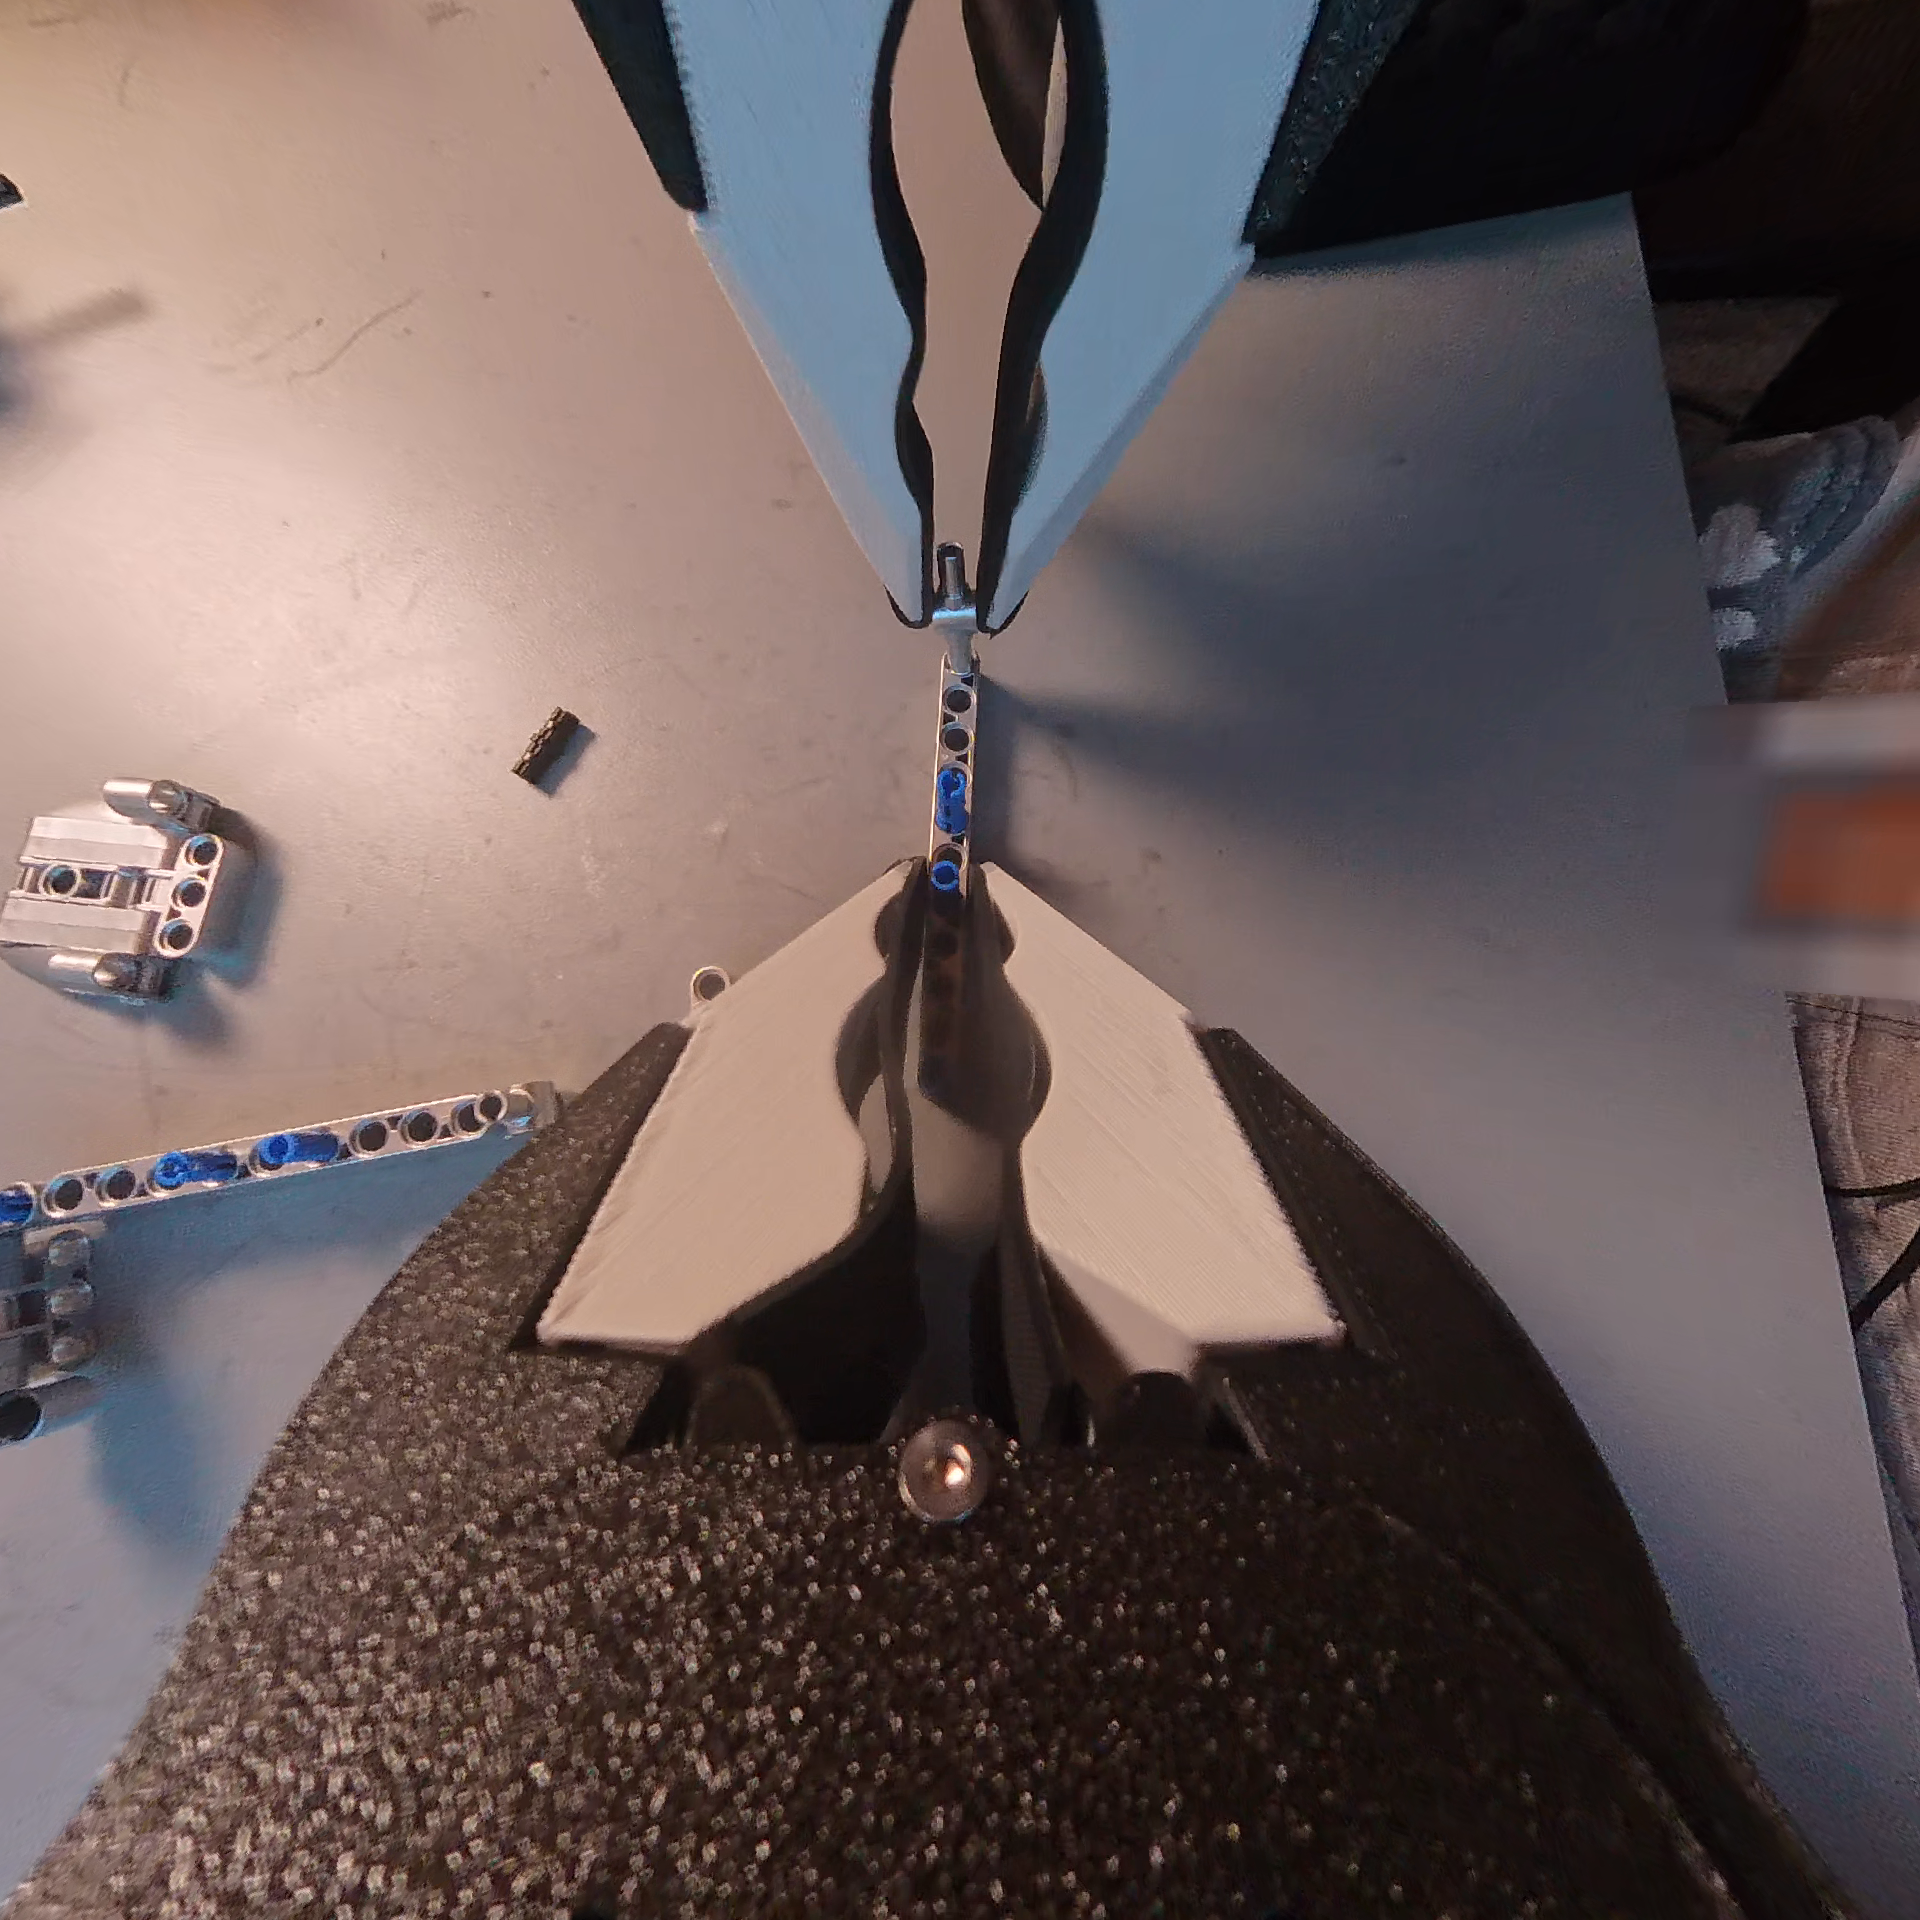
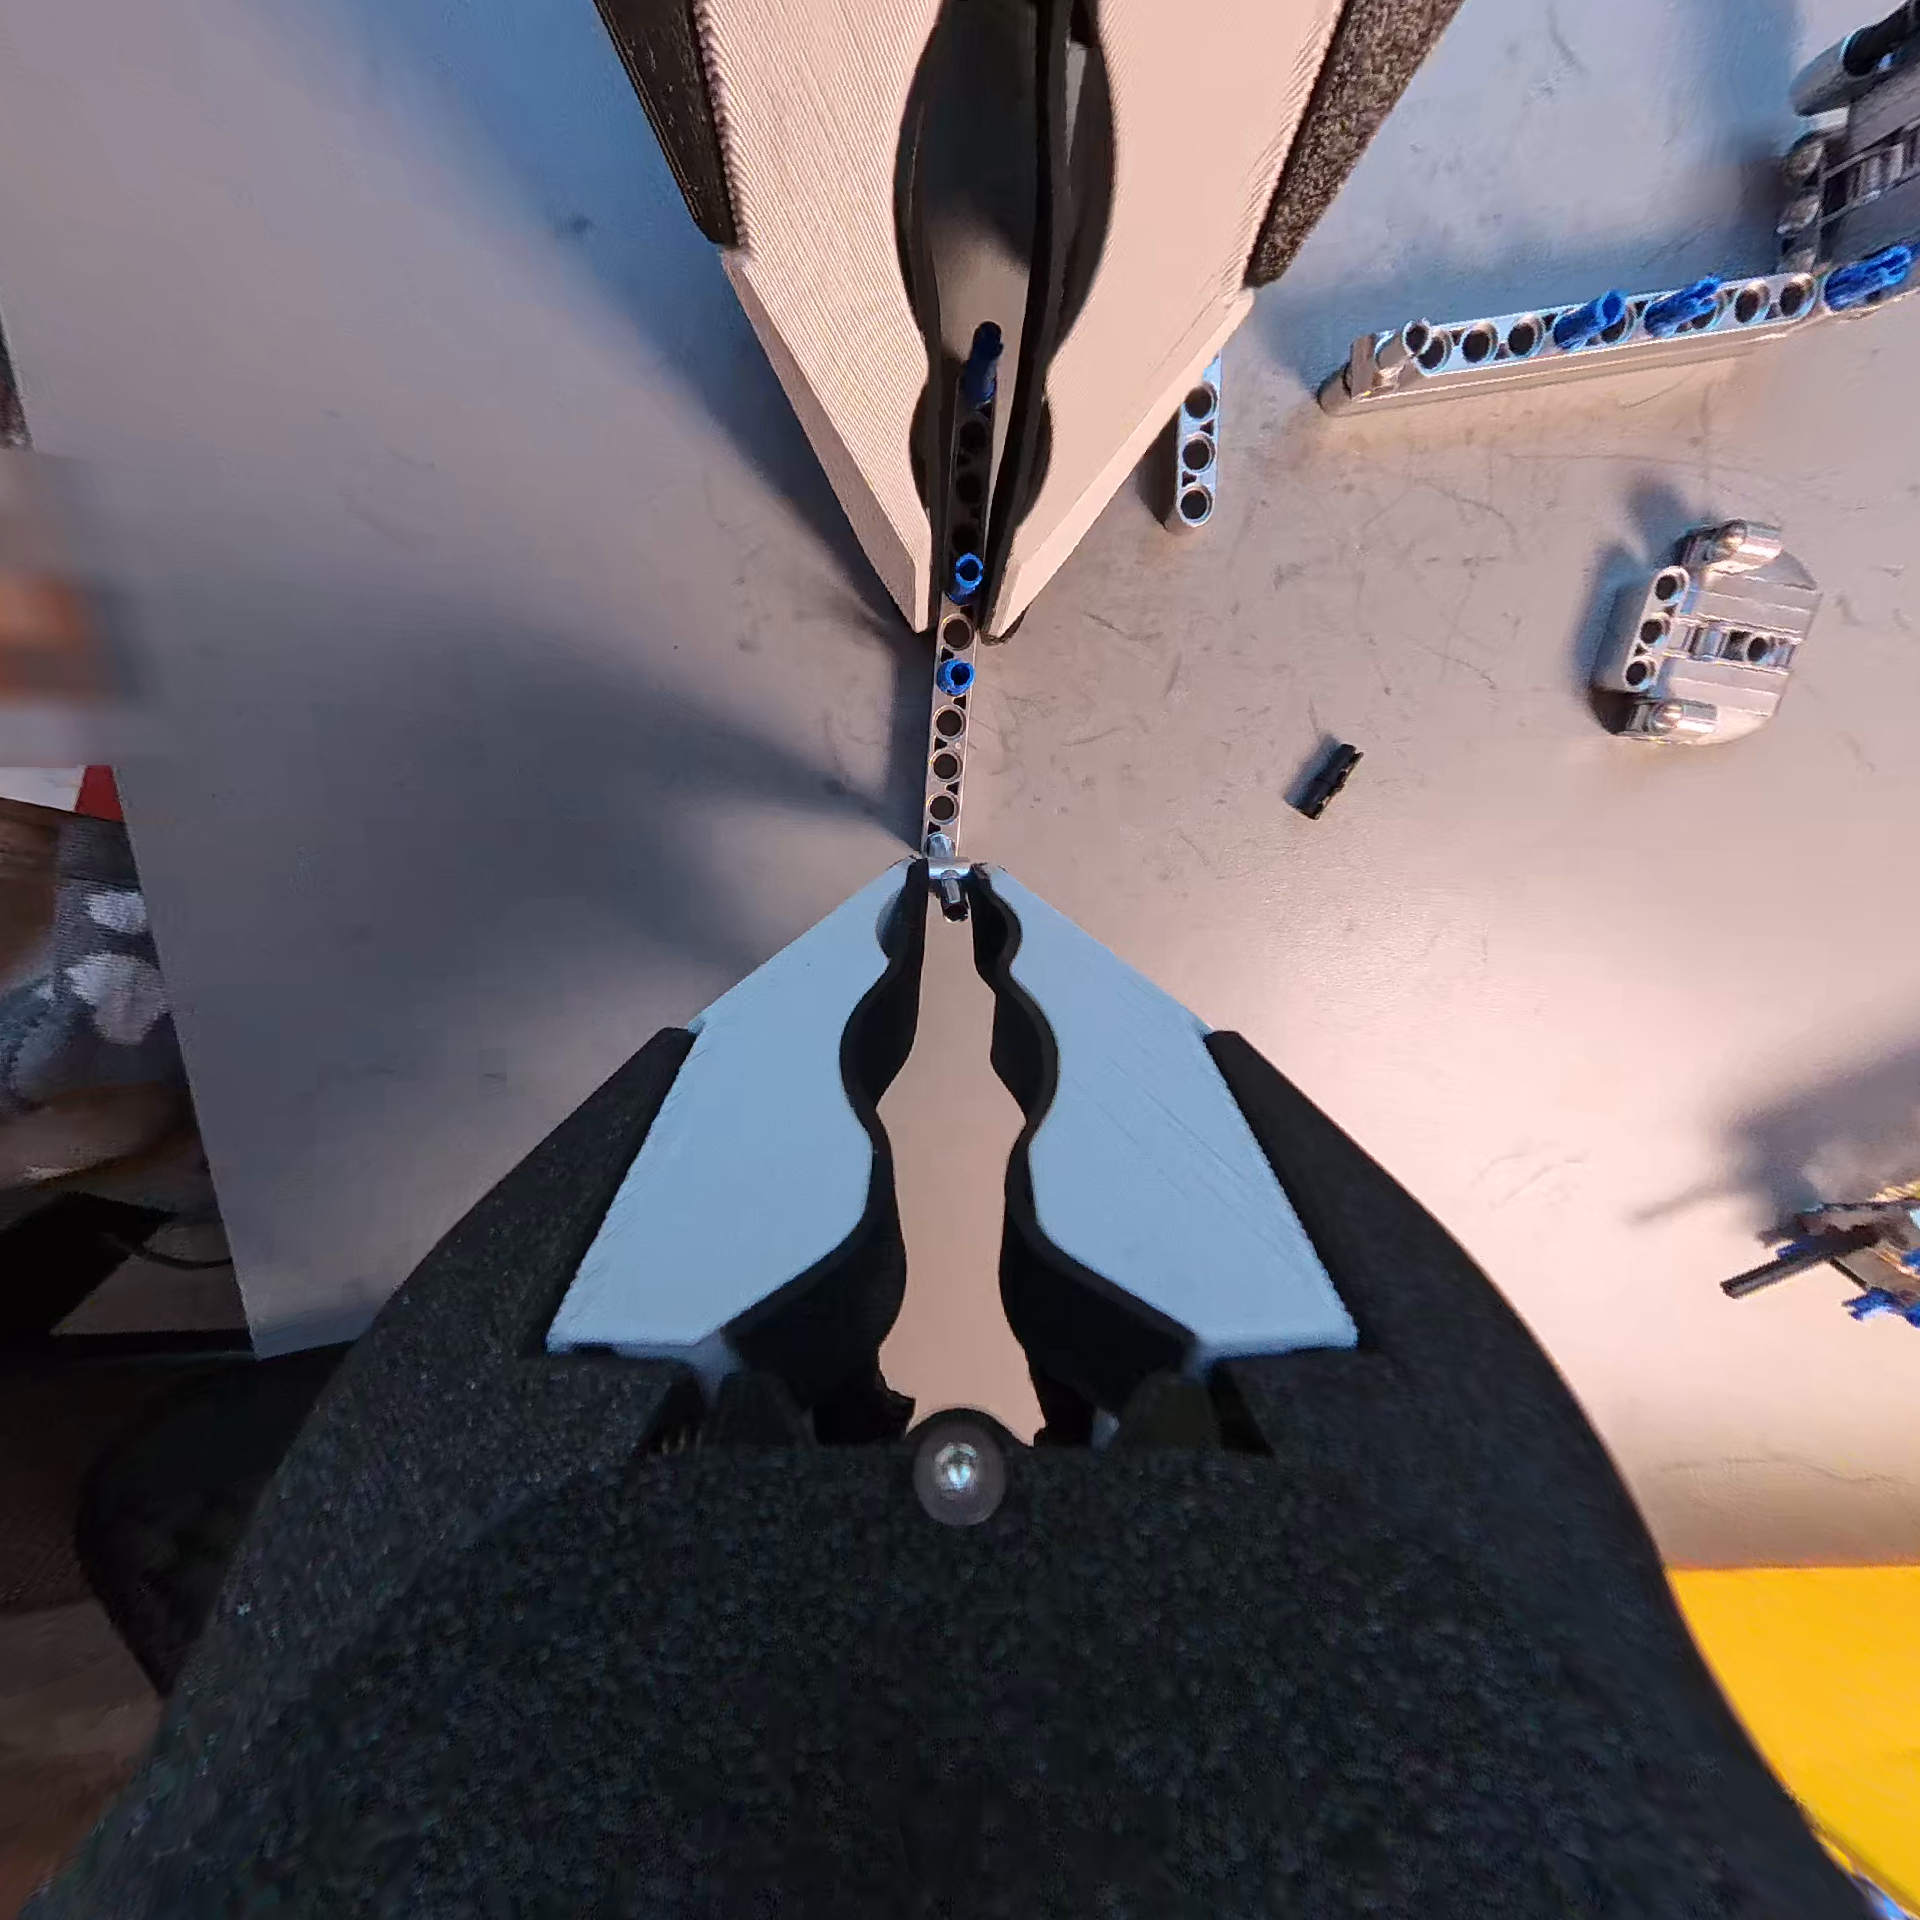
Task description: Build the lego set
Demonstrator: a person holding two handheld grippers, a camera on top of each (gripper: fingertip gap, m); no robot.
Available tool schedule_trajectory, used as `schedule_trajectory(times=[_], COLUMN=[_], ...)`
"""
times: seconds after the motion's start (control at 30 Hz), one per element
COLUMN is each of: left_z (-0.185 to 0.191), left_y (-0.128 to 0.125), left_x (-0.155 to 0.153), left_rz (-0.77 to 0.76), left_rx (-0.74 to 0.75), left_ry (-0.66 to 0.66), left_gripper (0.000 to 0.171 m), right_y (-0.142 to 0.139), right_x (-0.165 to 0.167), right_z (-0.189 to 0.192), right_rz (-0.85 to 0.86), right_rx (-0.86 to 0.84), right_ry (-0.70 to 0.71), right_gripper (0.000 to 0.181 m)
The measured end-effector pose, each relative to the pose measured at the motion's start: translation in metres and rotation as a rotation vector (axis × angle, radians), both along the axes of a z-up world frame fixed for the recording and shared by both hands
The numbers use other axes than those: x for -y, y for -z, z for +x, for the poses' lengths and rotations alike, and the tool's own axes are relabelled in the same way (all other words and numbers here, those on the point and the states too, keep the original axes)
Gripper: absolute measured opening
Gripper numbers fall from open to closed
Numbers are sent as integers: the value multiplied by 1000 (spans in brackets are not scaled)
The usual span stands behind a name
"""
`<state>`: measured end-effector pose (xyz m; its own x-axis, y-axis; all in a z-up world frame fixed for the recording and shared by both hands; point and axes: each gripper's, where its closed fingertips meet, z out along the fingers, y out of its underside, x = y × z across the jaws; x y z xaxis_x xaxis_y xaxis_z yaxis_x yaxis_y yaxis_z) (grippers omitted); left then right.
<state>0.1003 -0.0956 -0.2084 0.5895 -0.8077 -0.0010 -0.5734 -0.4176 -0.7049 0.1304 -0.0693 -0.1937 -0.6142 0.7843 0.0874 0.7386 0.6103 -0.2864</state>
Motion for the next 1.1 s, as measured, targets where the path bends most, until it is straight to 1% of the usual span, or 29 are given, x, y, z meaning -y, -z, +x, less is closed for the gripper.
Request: schedule_trajectory(times=[0.2, 0.4, 0.47, 0.57, 0.63, 0.83, 1.0, 1.07, 1.1], left_z=[2, 4, 5, 5, 5, 5, 5, 5, 6], left_y=[0, 0, 0, 0, 0, 0, 0, 0, 0], left_x=[-2, -3, -3, -3, -3, -4, -4, -5, -5], left_rz=[-50, -68, -68, -69, -75, -96, -104, -105, -104], left_rx=[39, 61, 60, 57, 60, 81, 91, 94, 93], left_ry=[-46, -69, -70, -75, -81, -98, -104, -111, -113], left_gripper=[5, 5, 5, 5, 5, 5, 5, 5, 6], right_y=[-1, 1, 2, 2, 2, 1, 2, 4, 10], right_x=[-1, 4, 5, 3, 3, 3, 3, 4, 7], right_z=[-3, -7, -7, -8, -7, -5, -4, -6, -6], right_rz=[81, 95, 79, 14, -41, -235, -250, -233, -211], right_rx=[9, 16, 17, -7, -51, -231, -289, -295, -269], right_ry=[-13, -10, -9, 34, 68, 233, 242, 234, 216], right_gripper=[6, 6, 6, 6, 6, 6, 6, 6, 6])
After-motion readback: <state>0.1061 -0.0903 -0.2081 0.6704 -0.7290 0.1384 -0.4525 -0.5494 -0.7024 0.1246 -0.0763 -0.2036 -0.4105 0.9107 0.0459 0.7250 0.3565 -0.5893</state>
